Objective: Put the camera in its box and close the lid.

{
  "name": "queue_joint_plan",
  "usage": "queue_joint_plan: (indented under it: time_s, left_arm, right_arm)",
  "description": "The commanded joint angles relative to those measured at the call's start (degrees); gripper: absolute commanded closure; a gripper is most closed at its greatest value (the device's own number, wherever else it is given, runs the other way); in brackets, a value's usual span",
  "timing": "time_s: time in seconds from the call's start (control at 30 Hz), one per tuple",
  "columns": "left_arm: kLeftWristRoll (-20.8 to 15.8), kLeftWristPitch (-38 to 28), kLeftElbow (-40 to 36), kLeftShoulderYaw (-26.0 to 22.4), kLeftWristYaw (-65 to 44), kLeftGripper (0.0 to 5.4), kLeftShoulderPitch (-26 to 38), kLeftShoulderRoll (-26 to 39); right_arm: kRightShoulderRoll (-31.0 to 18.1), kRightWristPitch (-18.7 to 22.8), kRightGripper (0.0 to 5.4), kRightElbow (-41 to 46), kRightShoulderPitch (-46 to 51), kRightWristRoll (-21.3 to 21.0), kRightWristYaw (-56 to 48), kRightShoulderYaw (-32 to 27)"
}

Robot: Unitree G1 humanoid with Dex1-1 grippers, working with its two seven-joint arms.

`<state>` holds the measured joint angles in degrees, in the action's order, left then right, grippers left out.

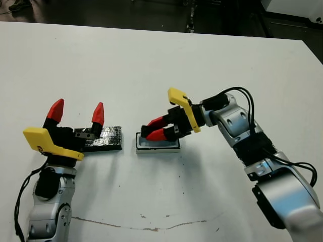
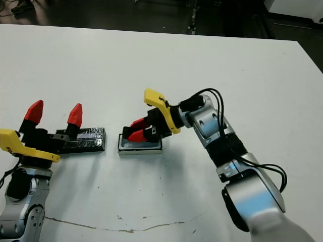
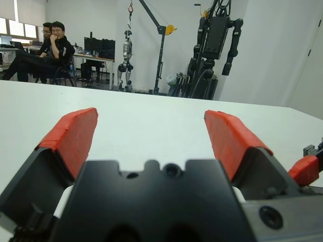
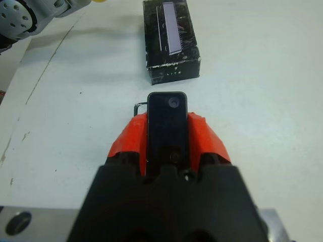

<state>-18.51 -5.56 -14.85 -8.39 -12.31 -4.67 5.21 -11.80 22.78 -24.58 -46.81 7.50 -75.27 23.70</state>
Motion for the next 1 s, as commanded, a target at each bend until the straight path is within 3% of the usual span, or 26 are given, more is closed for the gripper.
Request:
queue_joint_plan:
  time_s: [0.03, 0.33, 1.0]
  left_arm:
    - [0.41, -0.29, 0.57, -0.03, -0.17, 0.0, -0.86, 0.01]
    - [0.42, -0.29, 0.4, 0.1, -0.17, 0.0, -1.02, 0.01]
    - [0.31, 0.51, -0.3, 0.13, 0.13, 0.0, -1.24, -0.07]
  right_arm:
    - [-0.33, 1.5, 3.74, 1.39, 0.99, -0.4, 1.34, 0.25]
    - [0.12, 5.31, 3.74, 4.13, 2.01, -0.56, 4.02, 1.56]
    - [-1.91, 2.8, 3.74, 3.22, 2.57, -1.53, 3.78, 1.97]
